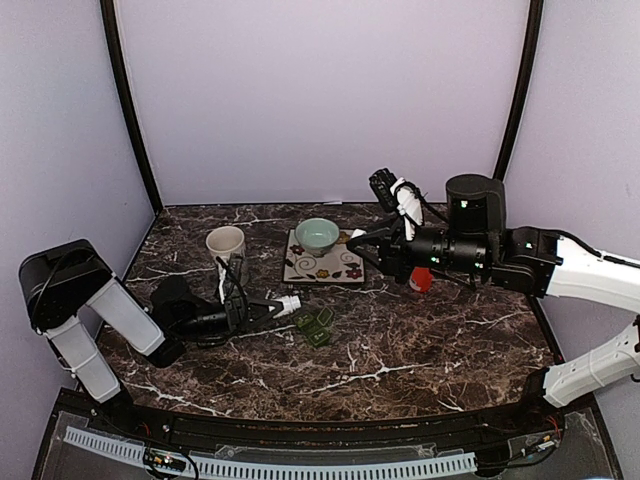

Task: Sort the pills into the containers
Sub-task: Pour the pill into the compartment of the pill container.

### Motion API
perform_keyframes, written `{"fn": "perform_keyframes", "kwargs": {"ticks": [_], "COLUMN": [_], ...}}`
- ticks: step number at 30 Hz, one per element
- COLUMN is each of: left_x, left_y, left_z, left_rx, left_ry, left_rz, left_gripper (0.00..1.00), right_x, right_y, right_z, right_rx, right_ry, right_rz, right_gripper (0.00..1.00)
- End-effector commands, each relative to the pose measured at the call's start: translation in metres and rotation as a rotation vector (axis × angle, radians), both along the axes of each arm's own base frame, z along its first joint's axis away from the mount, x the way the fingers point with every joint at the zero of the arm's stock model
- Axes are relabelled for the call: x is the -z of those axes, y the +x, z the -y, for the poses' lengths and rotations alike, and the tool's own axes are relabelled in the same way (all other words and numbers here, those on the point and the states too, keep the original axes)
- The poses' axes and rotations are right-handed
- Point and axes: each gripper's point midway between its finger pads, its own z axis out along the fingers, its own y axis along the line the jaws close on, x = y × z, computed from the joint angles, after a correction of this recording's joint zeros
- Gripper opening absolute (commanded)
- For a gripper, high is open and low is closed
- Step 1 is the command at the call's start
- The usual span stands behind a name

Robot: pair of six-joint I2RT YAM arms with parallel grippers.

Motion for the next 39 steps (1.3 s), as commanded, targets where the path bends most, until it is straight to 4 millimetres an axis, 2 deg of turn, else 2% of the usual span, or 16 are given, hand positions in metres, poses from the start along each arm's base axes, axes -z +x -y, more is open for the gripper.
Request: {"fn": "perform_keyframes", "kwargs": {"ticks": [1, 26, 39], "left_x": [-0.001, 0.046, 0.058], "left_y": [-0.002, 0.006, 0.012], "left_z": [-0.002, 0.004, 0.016], "left_rx": [-0.016, -0.065, -0.051], "left_ry": [-0.019, 0.054, 0.089], "left_rz": [0.035, -0.055, -0.076], "left_gripper": [0.0, 0.0, 0.0], "right_x": [-0.016, -0.014, -0.014], "right_y": [0.003, 0.004, 0.004], "right_z": [0.004, 0.005, 0.006], "right_rx": [0.024, 0.032, 0.035], "right_ry": [0.057, 0.049, 0.045], "right_rz": [0.025, 0.028, 0.032], "right_gripper": [0.07, 0.07, 0.07]}}
